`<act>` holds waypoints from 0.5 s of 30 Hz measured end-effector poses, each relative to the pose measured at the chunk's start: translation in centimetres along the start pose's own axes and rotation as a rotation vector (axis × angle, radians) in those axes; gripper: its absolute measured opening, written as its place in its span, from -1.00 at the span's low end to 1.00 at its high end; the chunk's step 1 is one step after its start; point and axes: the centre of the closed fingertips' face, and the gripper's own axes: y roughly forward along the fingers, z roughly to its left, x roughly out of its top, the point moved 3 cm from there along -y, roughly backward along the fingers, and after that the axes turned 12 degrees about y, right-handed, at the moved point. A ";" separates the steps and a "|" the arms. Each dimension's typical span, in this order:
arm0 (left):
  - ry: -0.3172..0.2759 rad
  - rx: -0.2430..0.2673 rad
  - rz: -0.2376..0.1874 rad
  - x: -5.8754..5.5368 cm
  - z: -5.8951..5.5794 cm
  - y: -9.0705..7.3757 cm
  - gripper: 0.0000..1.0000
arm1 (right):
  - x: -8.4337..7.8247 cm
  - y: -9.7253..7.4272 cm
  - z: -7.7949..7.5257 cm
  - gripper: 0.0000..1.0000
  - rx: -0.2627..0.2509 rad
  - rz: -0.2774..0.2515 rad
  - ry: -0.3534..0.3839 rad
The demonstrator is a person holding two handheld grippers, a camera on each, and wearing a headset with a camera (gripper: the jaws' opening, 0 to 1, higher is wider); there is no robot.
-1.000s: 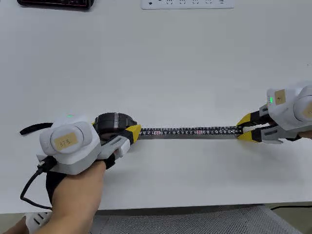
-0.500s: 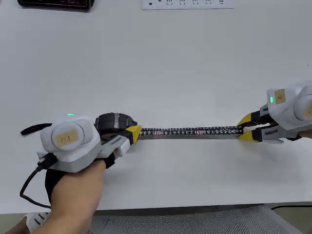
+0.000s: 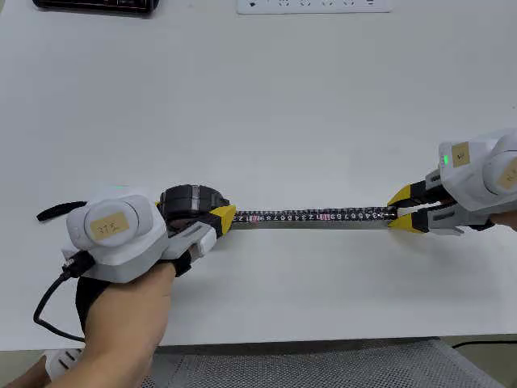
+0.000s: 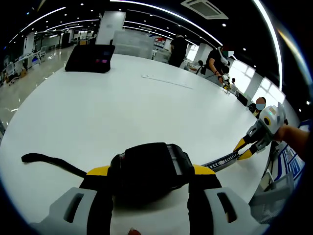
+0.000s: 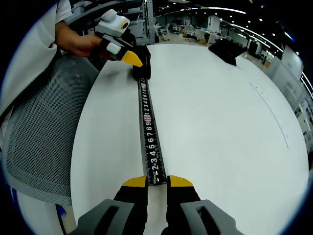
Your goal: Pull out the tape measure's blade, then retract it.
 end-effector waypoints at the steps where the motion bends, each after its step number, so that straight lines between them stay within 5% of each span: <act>1: -0.004 0.000 0.000 0.0 0.0 0.0 0.14 | 0.1 0.1 0.0 -0.79 0.002 -0.002 0.001; 15: -0.017 -0.011 -0.011 0.0 0.1 -0.1 0.14 | 1.9 1.0 0.7 -0.79 0.037 -0.042 0.002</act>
